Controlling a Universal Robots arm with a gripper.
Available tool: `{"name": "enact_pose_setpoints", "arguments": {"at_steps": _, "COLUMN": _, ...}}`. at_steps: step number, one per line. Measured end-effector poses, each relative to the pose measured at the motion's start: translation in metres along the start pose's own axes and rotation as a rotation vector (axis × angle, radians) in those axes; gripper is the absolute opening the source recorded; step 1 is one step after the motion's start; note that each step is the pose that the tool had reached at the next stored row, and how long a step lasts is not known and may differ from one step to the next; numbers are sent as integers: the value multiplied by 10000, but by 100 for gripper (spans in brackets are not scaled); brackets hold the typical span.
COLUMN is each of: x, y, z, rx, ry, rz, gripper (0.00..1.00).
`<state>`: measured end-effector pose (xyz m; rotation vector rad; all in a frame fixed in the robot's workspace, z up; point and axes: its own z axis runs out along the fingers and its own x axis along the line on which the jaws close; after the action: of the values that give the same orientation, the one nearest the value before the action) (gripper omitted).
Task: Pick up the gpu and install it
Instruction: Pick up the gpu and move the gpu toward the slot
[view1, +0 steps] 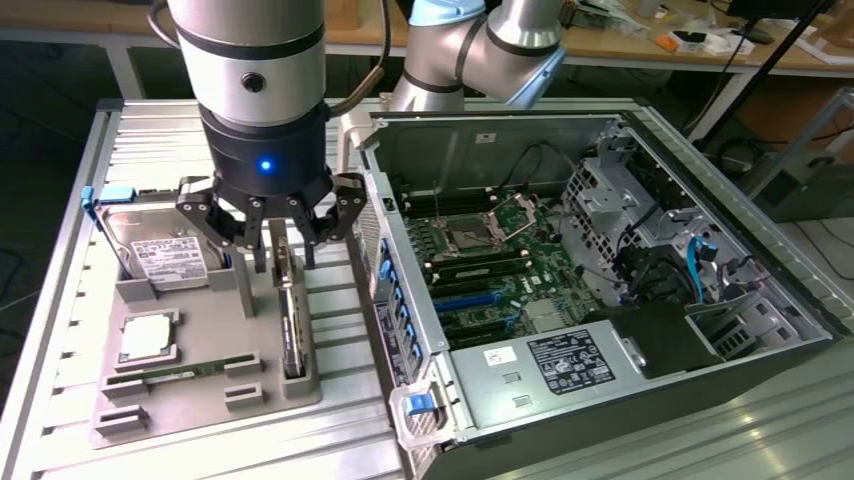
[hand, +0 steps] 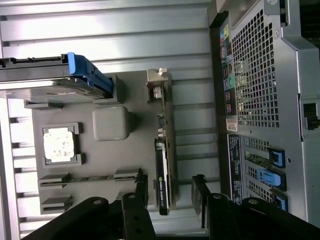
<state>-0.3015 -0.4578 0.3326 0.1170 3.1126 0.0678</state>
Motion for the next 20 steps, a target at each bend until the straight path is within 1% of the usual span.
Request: {"name": "enact_pose_setpoints", "arguments": {"at_steps": 20, "x": 2, "y": -3, "z": 71, "rx": 0, "ry": 0, "rz": 0, "gripper": 48}}
